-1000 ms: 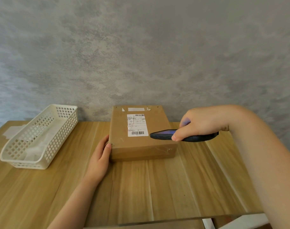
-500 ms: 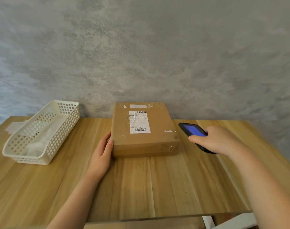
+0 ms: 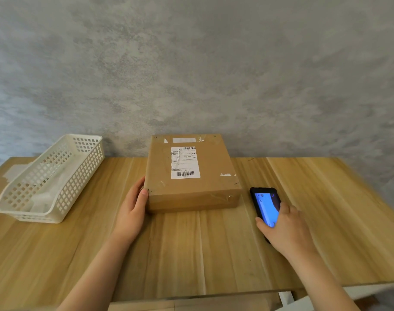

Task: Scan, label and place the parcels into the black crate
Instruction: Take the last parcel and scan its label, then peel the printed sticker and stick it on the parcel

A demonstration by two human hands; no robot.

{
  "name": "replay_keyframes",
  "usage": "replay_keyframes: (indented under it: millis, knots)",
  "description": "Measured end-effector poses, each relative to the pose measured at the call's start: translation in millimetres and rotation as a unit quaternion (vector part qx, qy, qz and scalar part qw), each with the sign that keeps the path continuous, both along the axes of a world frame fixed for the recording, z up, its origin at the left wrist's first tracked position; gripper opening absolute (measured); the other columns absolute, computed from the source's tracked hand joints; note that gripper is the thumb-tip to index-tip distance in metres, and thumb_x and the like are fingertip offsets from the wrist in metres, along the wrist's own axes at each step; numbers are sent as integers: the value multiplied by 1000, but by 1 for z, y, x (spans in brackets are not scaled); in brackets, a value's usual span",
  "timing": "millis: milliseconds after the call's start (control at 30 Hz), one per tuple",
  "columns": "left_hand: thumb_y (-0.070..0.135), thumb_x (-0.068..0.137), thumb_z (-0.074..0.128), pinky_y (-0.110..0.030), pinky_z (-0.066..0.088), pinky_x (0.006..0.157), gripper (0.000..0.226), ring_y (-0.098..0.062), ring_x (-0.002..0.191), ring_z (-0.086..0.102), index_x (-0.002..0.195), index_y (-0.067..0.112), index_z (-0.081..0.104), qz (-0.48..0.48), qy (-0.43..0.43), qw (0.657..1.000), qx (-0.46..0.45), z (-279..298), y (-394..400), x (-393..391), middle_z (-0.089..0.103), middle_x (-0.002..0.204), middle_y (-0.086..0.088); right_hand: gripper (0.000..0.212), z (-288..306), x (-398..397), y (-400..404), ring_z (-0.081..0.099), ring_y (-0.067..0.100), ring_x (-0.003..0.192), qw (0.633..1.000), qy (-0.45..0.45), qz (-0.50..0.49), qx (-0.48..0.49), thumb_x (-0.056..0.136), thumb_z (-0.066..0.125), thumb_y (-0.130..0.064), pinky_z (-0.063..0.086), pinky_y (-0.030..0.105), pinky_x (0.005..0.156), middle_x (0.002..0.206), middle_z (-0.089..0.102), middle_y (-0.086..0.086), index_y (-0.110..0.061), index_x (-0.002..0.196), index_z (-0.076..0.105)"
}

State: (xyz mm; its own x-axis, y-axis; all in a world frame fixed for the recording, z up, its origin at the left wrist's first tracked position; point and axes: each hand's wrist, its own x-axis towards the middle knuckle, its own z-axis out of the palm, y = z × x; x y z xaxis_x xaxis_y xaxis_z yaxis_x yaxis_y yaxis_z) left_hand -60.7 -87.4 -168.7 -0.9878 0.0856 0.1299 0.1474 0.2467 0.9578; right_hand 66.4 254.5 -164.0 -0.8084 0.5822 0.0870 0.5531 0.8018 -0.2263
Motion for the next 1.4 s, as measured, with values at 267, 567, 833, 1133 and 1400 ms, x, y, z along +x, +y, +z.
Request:
replay_keyframes:
  millis: [267,567,833,1133,1400]
  knots:
    - [60,94,31,-43,39,112,56,-4,130,50,141,35,48,41,24,999,9,-8,-4,0,55,140,14,92,4,7,-1,50,30,118,999,20,13,-41,77,64,-68,44,38,94,132,52,13,-4,138,41]
    - [34,103,45,-35,46,100,25,0,114,56,125,37,56,125,39,987,-92,13,-18,32,61,126,13,48,62,-20,-36,55,28,119,962,190,184,-73,89,66,-26,46,39,97,130,59,8,-10,133,55]
    - [27,97,54,-29,46,90,32,1,101,53,129,29,56,179,80,949,-246,54,-90,63,57,124,18,33,96,-78,-145,52,18,117,896,169,398,-102,93,58,-27,42,32,99,123,60,-5,-18,124,59]
    - [21,98,53,-32,48,83,22,-7,98,57,117,30,61,263,80,931,-242,70,-227,15,61,112,18,32,69,-125,-290,46,5,121,848,80,510,-120,98,50,-34,34,18,99,124,54,-15,-27,129,54]
    - [16,97,53,-35,49,92,27,-17,110,59,119,30,58,180,-25,947,-265,29,-327,-92,60,122,5,56,-1,-178,-356,21,18,148,892,-12,436,-120,99,46,-41,17,32,122,159,30,-1,-18,150,37]
